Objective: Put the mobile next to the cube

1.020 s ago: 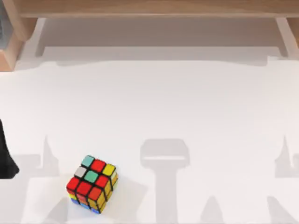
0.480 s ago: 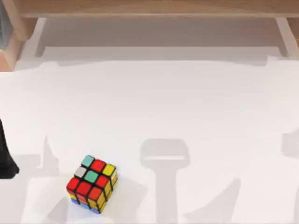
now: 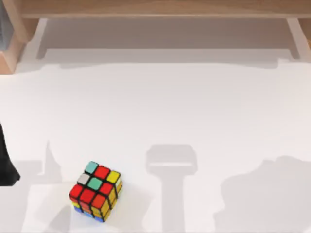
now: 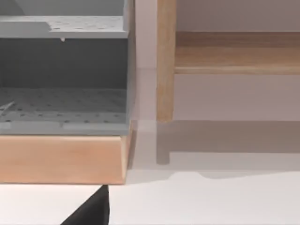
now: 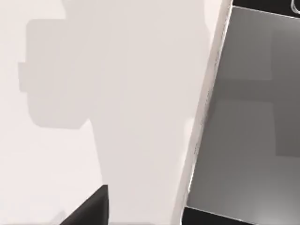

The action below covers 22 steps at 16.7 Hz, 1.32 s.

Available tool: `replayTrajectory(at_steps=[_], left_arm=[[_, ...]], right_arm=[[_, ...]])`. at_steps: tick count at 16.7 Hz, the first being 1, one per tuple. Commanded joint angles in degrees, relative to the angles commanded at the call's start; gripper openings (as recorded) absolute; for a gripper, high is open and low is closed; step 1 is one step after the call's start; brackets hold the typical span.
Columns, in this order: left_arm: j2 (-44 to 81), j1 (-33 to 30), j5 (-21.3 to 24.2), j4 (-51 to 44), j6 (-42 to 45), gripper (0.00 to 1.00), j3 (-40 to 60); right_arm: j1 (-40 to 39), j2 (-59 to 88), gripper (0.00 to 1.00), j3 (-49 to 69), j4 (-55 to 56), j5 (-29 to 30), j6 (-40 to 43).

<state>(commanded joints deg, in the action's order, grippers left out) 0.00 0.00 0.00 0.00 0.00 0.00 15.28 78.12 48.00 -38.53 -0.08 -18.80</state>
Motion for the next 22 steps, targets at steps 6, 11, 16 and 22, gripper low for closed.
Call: replayTrajectory(at_steps=[6,11,16,22], left_arm=[[0.0,0.0,0.0,0.0,0.0,1.0,0.0],[0.0,0.0,0.0,0.0,0.0,1.0,0.0],[0.0,0.0,0.0,0.0,0.0,1.0,0.0],[0.0,0.0,0.0,0.0,0.0,1.0,0.0]], right_arm=[[4.13,21.5,1.0,13.78,-10.3,0.07,-5.03],[4.98,25.71,1.0,16.72,-12.37,0.11,-6.09],[4.85,26.27,1.0,15.85,-11.25,0.11,-6.17],[4.93,30.07,1.0,12.3,-3.5,0.13,-6.21]])
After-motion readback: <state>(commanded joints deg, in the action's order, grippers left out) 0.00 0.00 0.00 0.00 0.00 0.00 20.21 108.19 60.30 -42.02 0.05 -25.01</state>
